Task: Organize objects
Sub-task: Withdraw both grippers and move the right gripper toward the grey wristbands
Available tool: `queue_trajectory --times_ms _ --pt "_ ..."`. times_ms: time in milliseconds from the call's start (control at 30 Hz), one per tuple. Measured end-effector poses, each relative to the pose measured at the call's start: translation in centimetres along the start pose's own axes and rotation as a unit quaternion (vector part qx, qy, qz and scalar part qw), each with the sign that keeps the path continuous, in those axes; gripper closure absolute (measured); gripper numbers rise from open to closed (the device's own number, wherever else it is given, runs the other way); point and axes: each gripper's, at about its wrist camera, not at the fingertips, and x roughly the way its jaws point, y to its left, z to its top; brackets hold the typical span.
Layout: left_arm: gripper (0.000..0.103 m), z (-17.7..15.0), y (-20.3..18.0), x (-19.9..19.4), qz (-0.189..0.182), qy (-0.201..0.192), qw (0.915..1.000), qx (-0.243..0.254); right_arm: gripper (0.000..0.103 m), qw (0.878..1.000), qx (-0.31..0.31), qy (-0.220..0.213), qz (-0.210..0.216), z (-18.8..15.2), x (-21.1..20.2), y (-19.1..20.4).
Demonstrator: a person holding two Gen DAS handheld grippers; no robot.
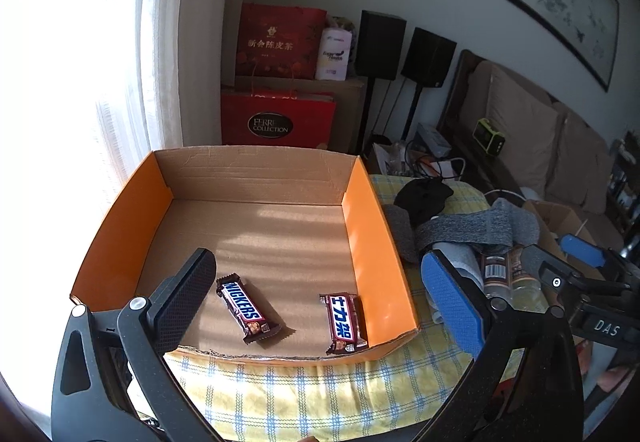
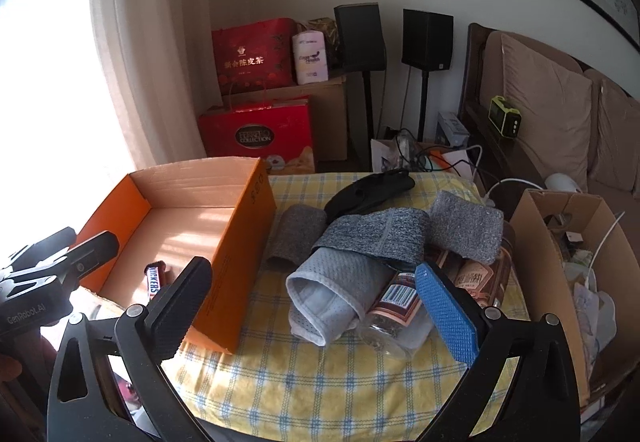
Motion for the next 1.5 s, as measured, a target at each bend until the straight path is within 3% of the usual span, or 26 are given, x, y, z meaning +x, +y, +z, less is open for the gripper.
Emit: queue_trajectory --times_ms 133,400,667,800,1133,1433,1500 --pt "0.000 0.3 -0.6 0.1 -0.011 0.007 0.9999 -0.006 0.001 1.000 0.003 -0.002 -0.021 0.0 -1.0 -2.4" --pt "0.000 0.9 -2.6 1.8 -0.070 0.057 0.9958 -0.016 0.001 0.998 0.041 -0.001 -0.052 -0.2 -2.4 -8.0" --pt "0.001 2.3 -4.9 3.3 -0.067 0.071 0.9951 0.014 0.001 0.995 0.073 0.011 -0.061 -0.3 -2.2 -11.6" --pt "0.003 3.4 -5.6 4.3 -0.059 0.085 0.9943 0.023 0.001 0.995 0.088 0.016 -0.042 0.3 -1.9 -12.6" --pt "0.003 4.9 -4.4 4.5 -0.053 0.075 0.9957 0.009 0.016 0.998 0.041 0.039 0.021 3.9 0.9 -8.7" --pt "0.003 4.9 -1.7 4.9 -0.041 0.072 0.9965 -0.013 0.026 0.994 0.023 0.082 0.064 7.0 7.8 -4.5" --pt "0.003 5.0 -1.1 4.9 -0.041 0.069 0.9966 -0.019 0.034 0.993 0.021 0.097 0.066 7.5 9.8 -3.9"
